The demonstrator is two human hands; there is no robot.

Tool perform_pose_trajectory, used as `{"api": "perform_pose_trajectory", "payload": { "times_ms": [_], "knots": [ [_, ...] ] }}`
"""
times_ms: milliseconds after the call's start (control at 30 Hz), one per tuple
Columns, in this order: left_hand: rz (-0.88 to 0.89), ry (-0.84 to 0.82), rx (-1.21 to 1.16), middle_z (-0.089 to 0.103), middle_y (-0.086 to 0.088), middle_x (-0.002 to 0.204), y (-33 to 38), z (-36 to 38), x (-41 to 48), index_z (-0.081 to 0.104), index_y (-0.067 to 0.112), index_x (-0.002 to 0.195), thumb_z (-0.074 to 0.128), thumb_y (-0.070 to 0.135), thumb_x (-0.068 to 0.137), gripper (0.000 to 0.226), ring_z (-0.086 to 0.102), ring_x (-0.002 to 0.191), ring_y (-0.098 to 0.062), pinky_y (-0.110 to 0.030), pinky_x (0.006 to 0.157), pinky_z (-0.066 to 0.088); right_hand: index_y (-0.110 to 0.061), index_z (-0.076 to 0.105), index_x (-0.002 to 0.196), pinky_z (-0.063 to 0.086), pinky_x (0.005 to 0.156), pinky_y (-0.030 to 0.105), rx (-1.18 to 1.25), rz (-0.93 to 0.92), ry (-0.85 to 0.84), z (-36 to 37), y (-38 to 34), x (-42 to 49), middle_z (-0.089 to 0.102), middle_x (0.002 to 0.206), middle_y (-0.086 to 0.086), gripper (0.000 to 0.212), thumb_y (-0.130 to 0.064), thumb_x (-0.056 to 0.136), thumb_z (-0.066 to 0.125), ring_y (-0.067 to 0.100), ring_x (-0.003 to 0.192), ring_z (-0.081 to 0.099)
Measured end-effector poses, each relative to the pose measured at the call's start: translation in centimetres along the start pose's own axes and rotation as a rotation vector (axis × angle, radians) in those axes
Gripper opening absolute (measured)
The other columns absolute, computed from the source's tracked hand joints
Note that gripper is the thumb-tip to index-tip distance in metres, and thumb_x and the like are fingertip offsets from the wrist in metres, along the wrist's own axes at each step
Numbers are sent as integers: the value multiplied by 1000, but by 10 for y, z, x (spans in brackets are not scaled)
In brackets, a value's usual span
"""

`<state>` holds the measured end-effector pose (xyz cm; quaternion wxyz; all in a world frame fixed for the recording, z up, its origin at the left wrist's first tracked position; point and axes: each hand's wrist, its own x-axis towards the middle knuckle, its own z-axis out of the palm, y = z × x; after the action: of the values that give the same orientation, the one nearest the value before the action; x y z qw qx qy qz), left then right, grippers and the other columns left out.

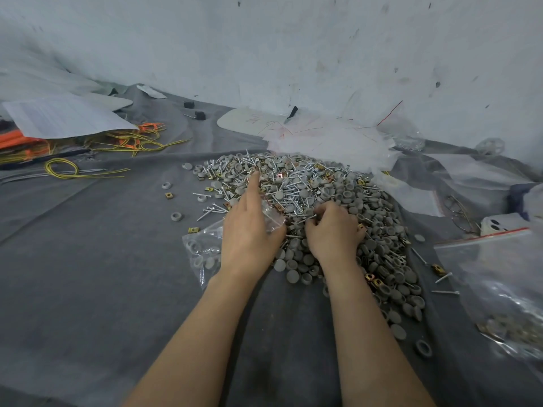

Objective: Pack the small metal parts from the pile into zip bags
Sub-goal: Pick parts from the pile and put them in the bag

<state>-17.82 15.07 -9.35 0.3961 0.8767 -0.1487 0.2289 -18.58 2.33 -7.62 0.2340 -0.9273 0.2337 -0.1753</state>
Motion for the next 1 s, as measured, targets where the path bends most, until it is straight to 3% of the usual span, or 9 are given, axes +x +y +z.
{"api": "perform_pose_trajectory", "payload": {
  "times_ms": [200, 400, 500, 567, 667, 700, 1000],
  "knots": [
    [-9, 0, 0, 45, -6, 143, 0, 0, 0, 10, 16, 152, 74, 22, 80, 96, 42, 129, -21, -35, 107, 35, -21, 60, 100, 24, 104, 46, 112, -19, 75, 2, 0, -2, 62, 105, -1, 9, -24, 92, 58, 24, 111, 51],
    [-7, -6, -7, 42, -5, 146, 0, 0, 0, 9, 16, 152, 74, 21, 80, 97, 40, 131, -20, -33, 108, 33, -24, 60, 109, 30, 103, 45, -1, -54, 13, 3, -1, 0, 58, 115, 0, 18, -21, 91, 57, 25, 117, 45],
    [-8, -6, -5, 43, -6, 145, 0, 0, -1, 9, 16, 152, 74, 21, 80, 97, 40, 131, -20, -33, 108, 33, -22, 60, 100, 32, 101, 45, 39, -61, 52, 3, -3, -1, 60, 110, 0, 10, -22, 92, 56, 25, 112, 49],
    [-9, -4, 1, 42, -5, 146, 1, 0, -1, 9, 16, 152, 74, 21, 80, 97, 40, 131, -20, -32, 108, 33, -21, 59, 91, 41, 96, 39, 229, -69, 102, 1, -3, -1, 62, 100, -2, 1, -22, 92, 58, 21, 103, 55],
    [-2, -6, 5, 40, -6, 148, 1, 0, -1, 10, 14, 152, 74, 21, 80, 96, 40, 131, -21, -32, 107, 33, -13, 65, 96, 41, 69, 6, 626, -66, 119, -2, -6, 0, 62, 89, -5, 8, -18, 91, 62, 2, 81, 57],
    [-1, -9, 5, 40, -6, 148, 1, 0, -1, 10, 14, 152, 74, 21, 80, 96, 40, 131, -21, -33, 107, 33, -11, 67, 98, 40, 64, 2, 680, -78, 116, -2, -8, 0, 62, 87, -7, 11, -18, 91, 62, -3, 77, 55],
    [-12, -24, -10, 40, -9, 148, 0, 0, 0, 9, 13, 152, 73, 18, 78, 98, 41, 131, -23, -32, 104, 34, -20, 63, 83, 42, 62, 5, 632, -292, -68, 6, -20, -8, 62, 76, -11, 6, -19, 85, 68, -2, 71, 58]
  ]
}}
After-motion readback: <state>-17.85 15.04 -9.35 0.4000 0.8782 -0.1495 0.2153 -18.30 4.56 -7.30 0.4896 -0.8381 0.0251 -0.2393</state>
